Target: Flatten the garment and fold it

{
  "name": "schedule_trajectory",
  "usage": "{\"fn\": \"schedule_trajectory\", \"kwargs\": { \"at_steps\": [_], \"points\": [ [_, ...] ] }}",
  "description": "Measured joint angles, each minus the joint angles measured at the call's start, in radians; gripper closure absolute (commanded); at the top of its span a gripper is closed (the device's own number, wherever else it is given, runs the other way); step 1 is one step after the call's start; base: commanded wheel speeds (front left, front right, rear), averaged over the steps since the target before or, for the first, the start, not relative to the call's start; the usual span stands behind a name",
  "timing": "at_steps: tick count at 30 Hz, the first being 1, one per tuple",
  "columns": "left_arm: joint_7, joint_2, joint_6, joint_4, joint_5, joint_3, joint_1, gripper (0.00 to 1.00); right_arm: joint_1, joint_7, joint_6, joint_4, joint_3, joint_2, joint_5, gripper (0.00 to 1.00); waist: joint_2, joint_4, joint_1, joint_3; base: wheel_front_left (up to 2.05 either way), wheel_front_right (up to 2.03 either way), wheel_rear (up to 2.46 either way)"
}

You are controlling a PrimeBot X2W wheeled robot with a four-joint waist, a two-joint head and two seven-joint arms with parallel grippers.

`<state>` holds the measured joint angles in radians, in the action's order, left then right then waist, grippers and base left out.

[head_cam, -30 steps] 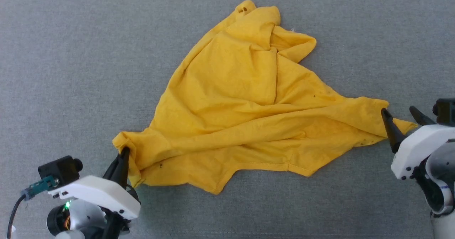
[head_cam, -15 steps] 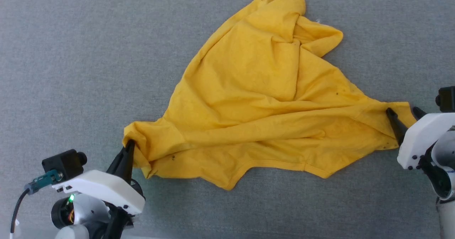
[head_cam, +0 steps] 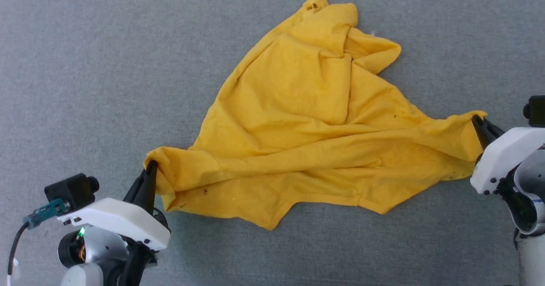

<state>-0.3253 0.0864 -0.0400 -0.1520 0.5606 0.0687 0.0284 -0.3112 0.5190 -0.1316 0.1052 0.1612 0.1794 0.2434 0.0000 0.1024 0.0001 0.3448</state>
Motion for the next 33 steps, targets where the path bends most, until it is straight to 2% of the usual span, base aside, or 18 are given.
{"fn": "schedule_trajectory", "kwargs": {
  "at_steps": [9,14,19,23,28,33],
  "points": [
    [0.006,0.026,0.01,-0.001,-0.017,-0.019,0.117,1.0,-0.019,-0.105,0.0,-0.078,0.025,-0.071,0.021,1.0,0.0,-0.027,-0.0001,-0.08,0.0,0.0,0.0],
    [-0.015,0.063,0.034,0.014,-0.047,-0.059,0.279,1.0,-0.095,-0.136,0.0,-0.112,-0.002,-0.086,0.034,1.0,0.0,-0.044,-0.0002,-0.138,0.0,0.0,0.0],
    [-0.064,0.101,0.049,0.069,-0.069,-0.087,0.476,1.0,-0.238,-0.141,0.0,-0.115,-0.027,-0.084,0.034,1.0,0.0,-0.064,-0.0002,-0.2,0.0,0.0,0.0],
    [-0.102,0.128,0.057,0.153,-0.084,-0.105,0.636,1.0,-0.374,-0.119,0.0,-0.069,-0.048,-0.076,0.017,1.0,0.0,-0.083,-0.0002,-0.247,0.0,0.0,0.0],
    [-0.107,0.108,0.053,0.29,-0.088,-0.121,0.816,1.0,-0.539,-0.115,0.0,0.035,-0.061,-0.068,-0.017,1.0,0.0,-0.106,-0.0002,-0.3,0.0,0.0,0.0],
    [-0.137,0.105,0.034,0.434,-0.105,-0.142,0.939,1.0,-0.679,-0.114,0.0,0.174,-0.037,-0.094,-0.055,1.0,0.0,-0.131,-0.0003,-0.343,0.0,0.0,0.0]
  ]
}}
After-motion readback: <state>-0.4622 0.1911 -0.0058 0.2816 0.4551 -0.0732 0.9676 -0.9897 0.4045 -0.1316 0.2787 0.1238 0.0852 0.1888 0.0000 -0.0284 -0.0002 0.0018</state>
